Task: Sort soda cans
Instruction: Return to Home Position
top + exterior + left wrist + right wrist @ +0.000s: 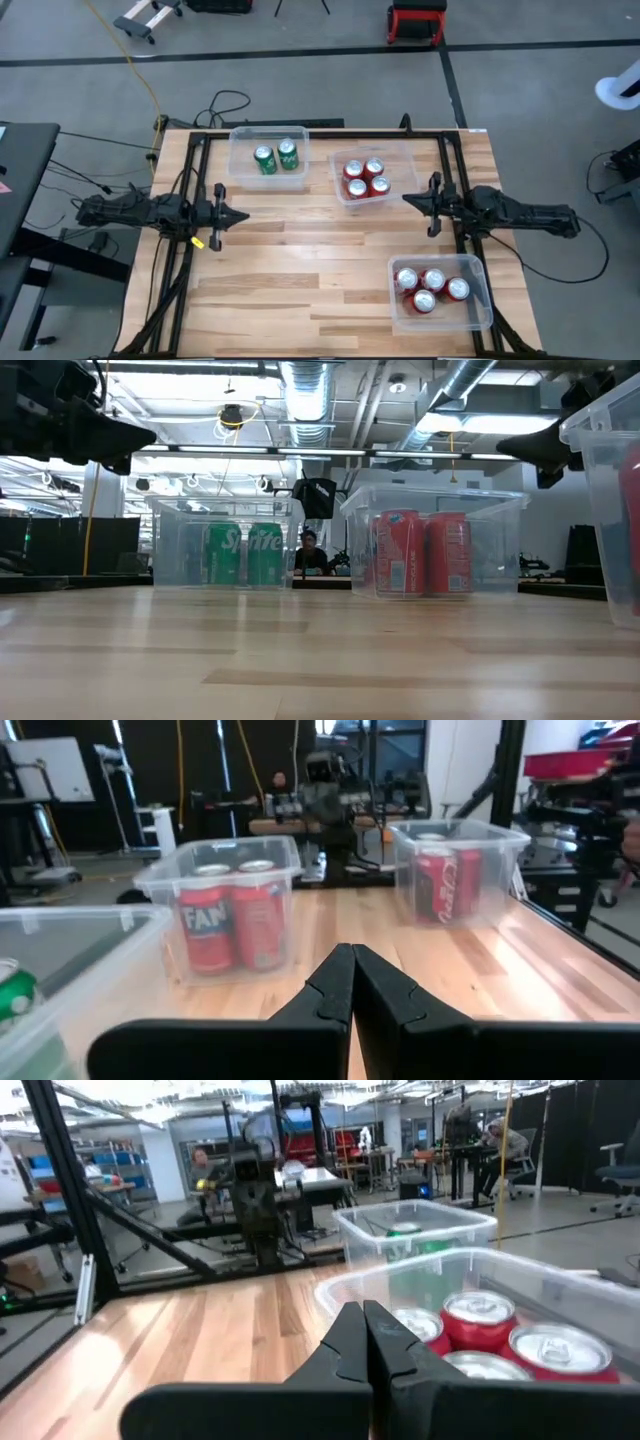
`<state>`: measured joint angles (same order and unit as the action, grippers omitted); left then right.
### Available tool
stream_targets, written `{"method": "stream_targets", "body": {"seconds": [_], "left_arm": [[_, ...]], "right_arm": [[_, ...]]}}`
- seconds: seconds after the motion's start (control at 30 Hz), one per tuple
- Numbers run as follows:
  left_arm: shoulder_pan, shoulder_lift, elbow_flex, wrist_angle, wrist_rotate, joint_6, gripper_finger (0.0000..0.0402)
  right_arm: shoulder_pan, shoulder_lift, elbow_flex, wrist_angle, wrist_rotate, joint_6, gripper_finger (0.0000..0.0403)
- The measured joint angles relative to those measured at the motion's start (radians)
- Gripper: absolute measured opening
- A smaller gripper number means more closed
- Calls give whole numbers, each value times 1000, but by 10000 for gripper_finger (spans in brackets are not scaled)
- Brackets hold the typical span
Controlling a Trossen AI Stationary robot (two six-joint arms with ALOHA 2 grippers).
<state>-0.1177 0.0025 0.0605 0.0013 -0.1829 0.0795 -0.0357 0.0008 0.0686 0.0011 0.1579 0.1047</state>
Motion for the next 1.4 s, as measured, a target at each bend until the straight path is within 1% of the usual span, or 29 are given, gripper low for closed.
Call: {"method": "stream_targets", "body": {"seconds": [0.17,0.23,0.37,0.5,0.67,0.77,0.83,0.97,1.1,1.4], "left_arm": [[0,0,2,-34,-3,-23,0],[0,-1,-1,-43,-4,-35,0],[1,6,-50,49,-2,-17,0],[8,13,-50,50,-5,2,0],[24,27,-51,52,-6,-20,0],[26,42,-51,53,-8,-39,0],[26,45,-51,54,-8,-40,0],[26,50,-52,55,-9,-37,0],[26,50,-52,55,-9,-40,0],[26,50,-53,56,-8,-39,0]], "right_arm": [[0,0,-51,71,-7,16,0],[0,0,-59,57,-7,19,0],[0,0,-60,47,-7,15,0],[-4,6,-61,47,-7,-74,0],[-50,25,-61,45,-6,-163,0],[-81,41,-62,45,-7,-265,8],[-95,52,-62,45,-6,-301,17],[-111,52,-62,45,-6,-251,35],[-112,52,-62,48,-4,-188,41],[-112,52,-63,47,-3,-183,42]]}}
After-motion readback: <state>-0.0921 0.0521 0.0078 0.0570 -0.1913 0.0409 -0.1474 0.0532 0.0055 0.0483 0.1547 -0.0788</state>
